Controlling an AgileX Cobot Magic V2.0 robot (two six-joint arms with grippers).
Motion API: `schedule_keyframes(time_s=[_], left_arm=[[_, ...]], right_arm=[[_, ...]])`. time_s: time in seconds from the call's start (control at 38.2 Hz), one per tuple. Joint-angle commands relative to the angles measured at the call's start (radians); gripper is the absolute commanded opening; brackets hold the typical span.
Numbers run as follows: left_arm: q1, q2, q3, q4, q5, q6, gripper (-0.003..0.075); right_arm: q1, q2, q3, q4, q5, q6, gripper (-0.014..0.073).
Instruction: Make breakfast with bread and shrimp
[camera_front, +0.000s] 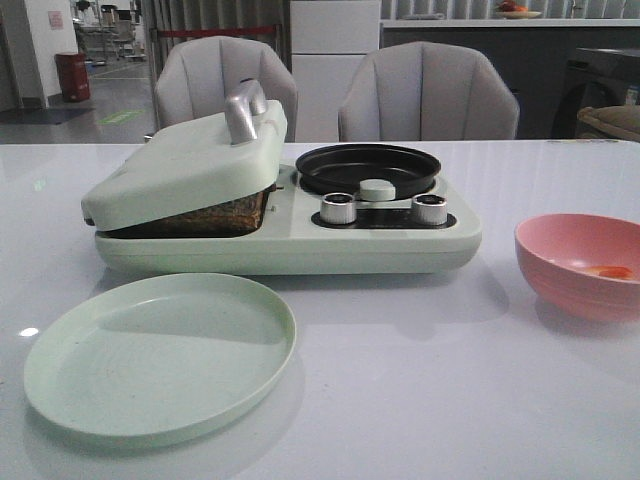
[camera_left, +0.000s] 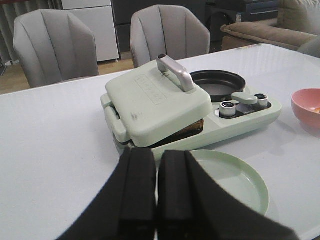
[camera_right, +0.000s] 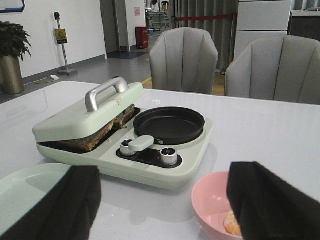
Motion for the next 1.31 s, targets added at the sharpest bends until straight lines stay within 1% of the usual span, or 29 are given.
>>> schedule_keyframes(time_s=[0.0, 0.16, 0.31, 0.5, 0.6, 0.81, 0.92, 1.1, 1.28], left_arm=[[-0.009, 0.004, -0.025, -0.014, -0.062, -0.013, 0.0113], [-0.009, 0.004, -0.025, -0.014, -0.064, -0.013, 0.0113], [-0.009, 0.004, -0.025, -0.014, -0.064, -0.013, 0.0113], [-0.009, 0.004, -0.025, -0.014, -0.064, -0.013, 0.0113], [-0.009, 0.004, -0.025, -0.014, -0.064, -0.013, 0.0113], [-0.009, 0.004, -0.025, -0.014, -0.064, -0.013, 0.0113], [-0.009, 0.004, -0.025, -0.014, -0.064, -0.013, 0.0113], [-0.009, 0.004, -0.025, -0.014, -0.064, -0.013, 0.0113], [-0.009, 0.004, -0.025, -0.014, -0.064, -0.013, 0.0113]], right_arm=[[-0.005, 0.076, -0.076, 0.003, -0.061, 0.0, 0.0614], [-0.005, 0.271, -0.188, 0.003, 0.039, 0.002, 0.0614], [-0.005, 0.497, -0.322, 0.003, 0.099, 0.066, 0.0614], [-0.016, 0.707, -0.447, 0.003, 0.15, 0.071, 0.0614], [-0.068, 0.801, -0.488, 0.008, 0.173, 0.072, 0.0614], [-0.254, 0.936, -0.527, 0.056, 0.158, 0.072, 0.0614], [-0.331, 1.021, -0.551, 0.071, 0.154, 0.07, 0.0614], [-0.413, 1.198, -0.618, 0.071, 0.16, 0.058, 0.0614], [-0.438, 1.401, -0.717, 0.07, 0.172, 0.048, 0.0614]])
